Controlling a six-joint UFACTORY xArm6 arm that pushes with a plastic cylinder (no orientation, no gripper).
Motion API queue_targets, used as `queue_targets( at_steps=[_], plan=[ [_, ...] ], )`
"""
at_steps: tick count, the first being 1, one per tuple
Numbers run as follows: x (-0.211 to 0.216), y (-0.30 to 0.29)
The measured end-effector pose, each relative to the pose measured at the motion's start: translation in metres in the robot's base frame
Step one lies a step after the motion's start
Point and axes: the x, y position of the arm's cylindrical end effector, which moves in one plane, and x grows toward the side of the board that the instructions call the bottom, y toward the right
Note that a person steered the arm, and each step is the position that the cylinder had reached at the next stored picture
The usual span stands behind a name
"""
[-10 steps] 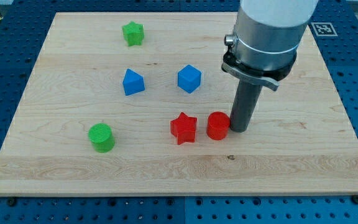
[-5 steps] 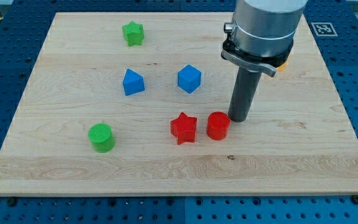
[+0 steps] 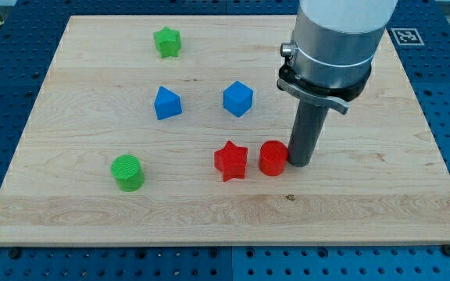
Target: Push the red circle into the red star
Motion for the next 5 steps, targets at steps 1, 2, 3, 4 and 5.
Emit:
queue_targets(
  at_steps=[1, 2, 3, 4, 5],
  plan=[
    [-0.023, 0.011],
    [-0.023, 0.008],
    [-0.023, -0.003],
    [-0.021, -0.003],
    [-0.01, -0.004]
  ],
)
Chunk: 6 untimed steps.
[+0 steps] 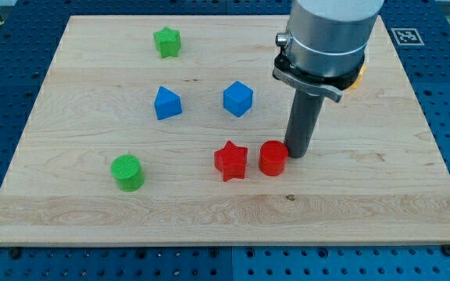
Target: Push the red circle into the red star
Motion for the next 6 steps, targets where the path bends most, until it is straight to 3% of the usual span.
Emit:
queue_targets(
  at_steps=[4, 6],
  plan=[
    [0.01, -0.019],
    [-0.006, -0.011]
  ],
)
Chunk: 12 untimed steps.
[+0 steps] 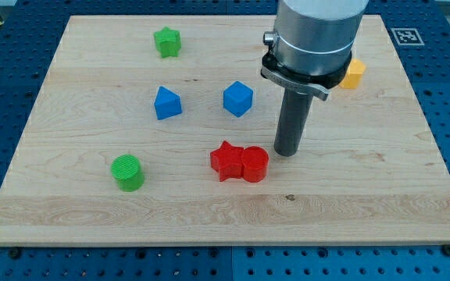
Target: Push the red circle into the red star
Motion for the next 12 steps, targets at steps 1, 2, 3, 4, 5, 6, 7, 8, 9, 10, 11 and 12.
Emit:
queue_targets(
  at_steps=[1, 2, 3, 4, 5, 6, 7, 8, 9, 10, 11, 12],
  plan=[
    [0.0, -0.002],
    [0.0, -0.002],
    [-0.006, -0.006],
    [-0.016, -0.006],
    [-0.016, -0.019],
    [-0.016, -0.042],
    [-0.017, -0.067],
    [-0.018, -0.088],
    [-0.018, -0.104],
    [-0.018, -0.127],
    [-0.018, -0.141],
    [-0.018, -0.146]
  ],
)
